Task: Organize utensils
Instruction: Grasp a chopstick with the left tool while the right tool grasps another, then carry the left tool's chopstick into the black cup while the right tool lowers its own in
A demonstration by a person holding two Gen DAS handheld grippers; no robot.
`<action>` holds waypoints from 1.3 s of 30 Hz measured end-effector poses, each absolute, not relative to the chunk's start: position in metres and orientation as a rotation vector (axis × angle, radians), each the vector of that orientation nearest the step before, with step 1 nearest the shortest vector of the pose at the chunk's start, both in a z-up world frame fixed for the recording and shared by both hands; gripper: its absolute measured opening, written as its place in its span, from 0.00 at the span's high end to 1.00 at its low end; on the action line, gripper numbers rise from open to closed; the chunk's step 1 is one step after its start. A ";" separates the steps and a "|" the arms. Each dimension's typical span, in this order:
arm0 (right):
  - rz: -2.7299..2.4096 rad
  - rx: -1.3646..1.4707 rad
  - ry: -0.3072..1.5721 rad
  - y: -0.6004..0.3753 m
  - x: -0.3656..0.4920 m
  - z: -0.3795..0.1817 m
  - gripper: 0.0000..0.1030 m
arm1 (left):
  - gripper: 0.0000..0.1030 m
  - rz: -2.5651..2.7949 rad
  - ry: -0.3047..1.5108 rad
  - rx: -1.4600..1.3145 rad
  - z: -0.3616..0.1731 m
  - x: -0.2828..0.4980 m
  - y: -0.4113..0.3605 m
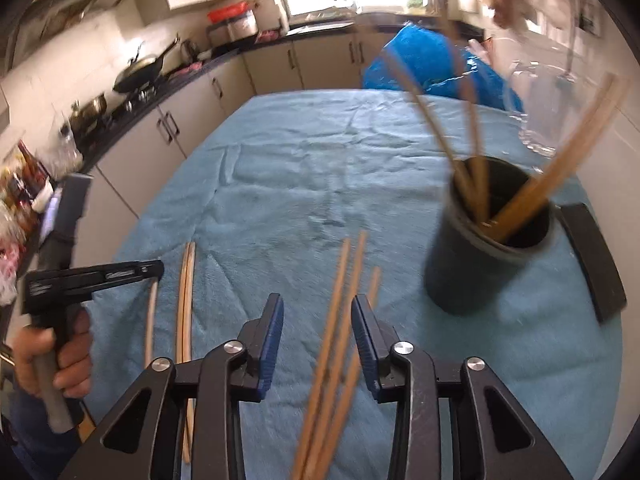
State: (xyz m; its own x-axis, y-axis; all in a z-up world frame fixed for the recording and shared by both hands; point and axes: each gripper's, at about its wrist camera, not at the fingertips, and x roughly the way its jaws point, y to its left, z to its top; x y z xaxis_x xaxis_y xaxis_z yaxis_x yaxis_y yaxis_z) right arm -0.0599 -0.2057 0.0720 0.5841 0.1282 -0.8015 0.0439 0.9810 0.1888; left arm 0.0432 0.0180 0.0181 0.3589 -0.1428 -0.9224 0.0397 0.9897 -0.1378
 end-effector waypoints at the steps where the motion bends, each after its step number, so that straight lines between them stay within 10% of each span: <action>1: 0.051 0.188 0.962 -0.203 -0.051 0.068 0.69 | 0.91 -0.126 1.201 -0.106 0.018 0.044 0.020; 22: -0.065 0.134 1.162 -0.208 0.038 0.015 0.78 | 0.91 -0.159 1.185 -0.102 0.017 0.044 0.021; 28: -0.043 0.089 1.160 -0.198 0.041 0.015 0.94 | 0.94 -0.174 1.178 -0.092 0.019 0.047 0.014; 39: 0.079 0.164 0.837 -0.187 -0.025 0.103 0.94 | 0.94 -0.236 1.006 -0.161 0.083 0.021 0.017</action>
State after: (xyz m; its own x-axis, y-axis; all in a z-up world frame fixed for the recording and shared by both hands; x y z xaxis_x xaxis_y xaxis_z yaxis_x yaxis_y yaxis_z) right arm -0.0254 -0.1866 0.1034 0.6676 0.1342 -0.7323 -0.0054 0.9845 0.1754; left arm 0.0206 0.0173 0.0830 0.5129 -0.2695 -0.8150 0.1216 0.9627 -0.2419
